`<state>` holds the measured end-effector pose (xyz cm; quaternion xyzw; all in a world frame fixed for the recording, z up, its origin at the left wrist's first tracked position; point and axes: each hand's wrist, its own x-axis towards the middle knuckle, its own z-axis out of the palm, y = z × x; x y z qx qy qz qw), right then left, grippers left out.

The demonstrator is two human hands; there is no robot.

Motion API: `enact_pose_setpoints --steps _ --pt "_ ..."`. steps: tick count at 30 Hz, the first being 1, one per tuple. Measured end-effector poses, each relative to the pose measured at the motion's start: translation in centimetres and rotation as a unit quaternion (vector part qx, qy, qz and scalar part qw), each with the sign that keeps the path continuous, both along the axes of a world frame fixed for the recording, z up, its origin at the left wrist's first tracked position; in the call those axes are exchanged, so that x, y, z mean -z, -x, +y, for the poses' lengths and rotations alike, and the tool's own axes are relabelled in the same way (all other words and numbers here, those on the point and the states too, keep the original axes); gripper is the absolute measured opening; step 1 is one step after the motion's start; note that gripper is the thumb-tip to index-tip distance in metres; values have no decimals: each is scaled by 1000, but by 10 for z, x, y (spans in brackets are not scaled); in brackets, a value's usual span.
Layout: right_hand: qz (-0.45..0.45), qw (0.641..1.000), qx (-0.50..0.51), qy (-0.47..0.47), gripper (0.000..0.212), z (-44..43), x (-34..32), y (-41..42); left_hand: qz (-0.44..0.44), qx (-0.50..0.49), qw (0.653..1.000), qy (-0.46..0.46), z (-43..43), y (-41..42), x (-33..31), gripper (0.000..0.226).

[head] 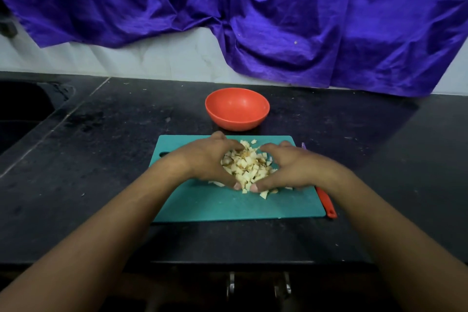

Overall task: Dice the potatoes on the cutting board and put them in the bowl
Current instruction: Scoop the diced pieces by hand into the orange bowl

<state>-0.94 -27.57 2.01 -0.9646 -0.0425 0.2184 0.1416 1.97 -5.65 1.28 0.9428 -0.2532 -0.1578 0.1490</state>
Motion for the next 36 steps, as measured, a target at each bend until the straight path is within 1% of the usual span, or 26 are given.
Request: enact_pose_setpoints --steps 4,8,10,12,13,14,17,19,20,23,26,27,30,32,36 --pt "-54 997 -54 -25 95 27 3 -4 -20 -18 999 24 5 2 1 82" --pt "-100 989 -90 -58 69 33 2 -4 -33 -42 994 91 14 11 2 54" --pt "-116 983 -98 -103 53 29 0 -2 -33 -58 991 116 19 15 2 53" --pt "-99 977 -60 -181 46 21 -5 -1 -41 -71 993 90 22 17 -2 65" --pt "-82 974 -36 -209 49 16 -10 0 -43 -81 994 64 24 18 -4 73" --pt "-66 975 -15 -211 54 11 -14 0 -38 -93 994 40 26 18 -7 81" --pt "-1 991 17 -132 80 0 -22 0 12 -119 993 -6 26 20 -12 100" --pt "35 994 23 -97 95 2 -19 2 52 -125 991 -18 19 20 -10 103" --pt "39 995 20 -87 99 7 -16 4 65 -127 990 -15 14 20 -9 101" --pt "8 995 16 -99 98 26 -7 4 87 -146 985 27 0 19 -10 91" --pt "-7 988 26 -153 88 42 -1 1 111 -164 976 86 -6 18 -10 80" --pt "-4 983 43 -180 81 44 1 0 119 -170 972 111 -5 18 -10 74" --pt "12 951 111 -289 52 48 7 -2 121 -190 958 177 -4 18 -9 56" --pt "19 927 143 -347 44 49 6 -3 122 -199 948 214 -4 18 -9 48" --pt "50 883 184 -429 36 45 -4 -8 161 -218 912 306 0 12 -12 40"
